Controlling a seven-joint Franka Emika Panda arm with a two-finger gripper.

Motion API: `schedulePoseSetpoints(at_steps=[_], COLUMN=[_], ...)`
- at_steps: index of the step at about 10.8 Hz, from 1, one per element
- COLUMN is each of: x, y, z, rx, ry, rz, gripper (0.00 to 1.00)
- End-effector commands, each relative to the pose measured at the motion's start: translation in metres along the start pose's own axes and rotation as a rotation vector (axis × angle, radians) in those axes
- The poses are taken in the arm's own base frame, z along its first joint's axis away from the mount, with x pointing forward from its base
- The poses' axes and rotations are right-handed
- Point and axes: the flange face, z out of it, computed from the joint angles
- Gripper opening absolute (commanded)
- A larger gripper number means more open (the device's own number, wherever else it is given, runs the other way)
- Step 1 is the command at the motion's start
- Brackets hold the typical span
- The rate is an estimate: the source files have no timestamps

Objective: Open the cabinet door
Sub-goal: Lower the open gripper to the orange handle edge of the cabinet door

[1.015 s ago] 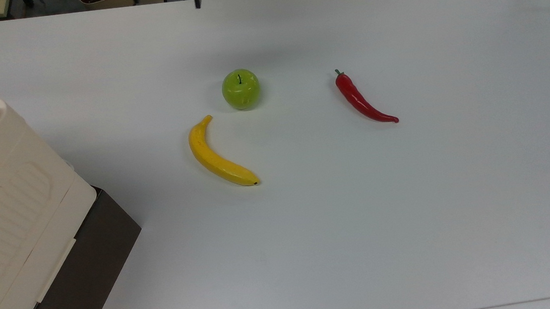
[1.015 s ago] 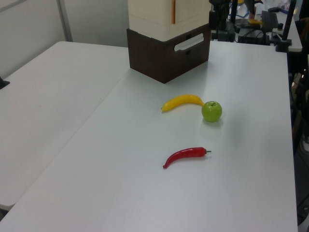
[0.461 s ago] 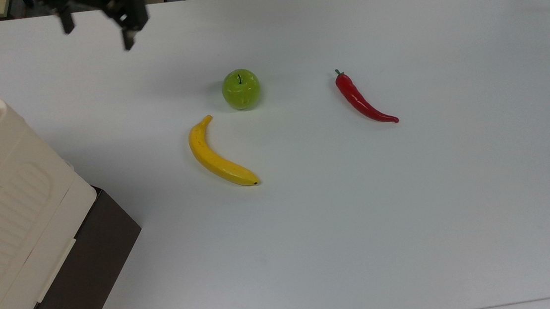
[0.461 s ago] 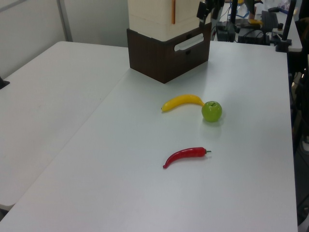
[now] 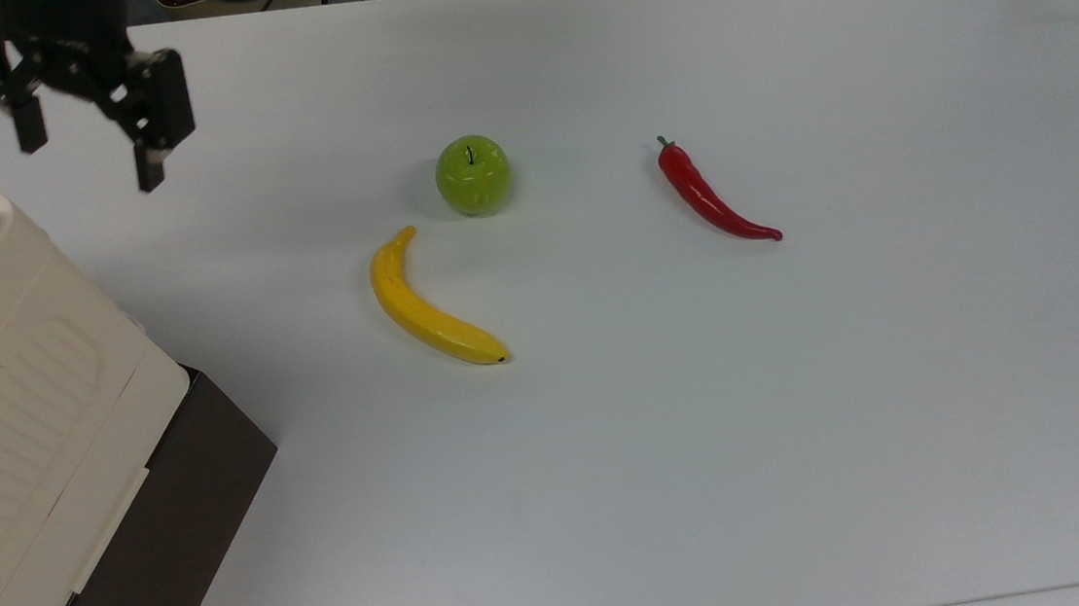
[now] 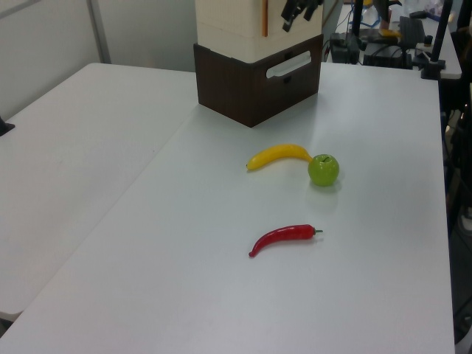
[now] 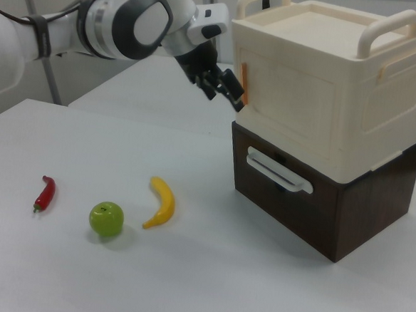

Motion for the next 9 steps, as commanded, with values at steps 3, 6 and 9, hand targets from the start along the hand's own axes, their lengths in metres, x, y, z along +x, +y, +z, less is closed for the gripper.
schedulePoseSetpoints(at_steps=[3, 6, 9], x=[0.025, 0.029, 0.028], y=[-0.014, -0.019, -0.02], z=[0.013, 0.015, 0.015], rx=[0.041, 0.053, 0.035], ry=[0.217, 0.272, 0.28], rz=[0.009, -0.002, -0.029], gripper=[0.95, 0.77, 0.5])
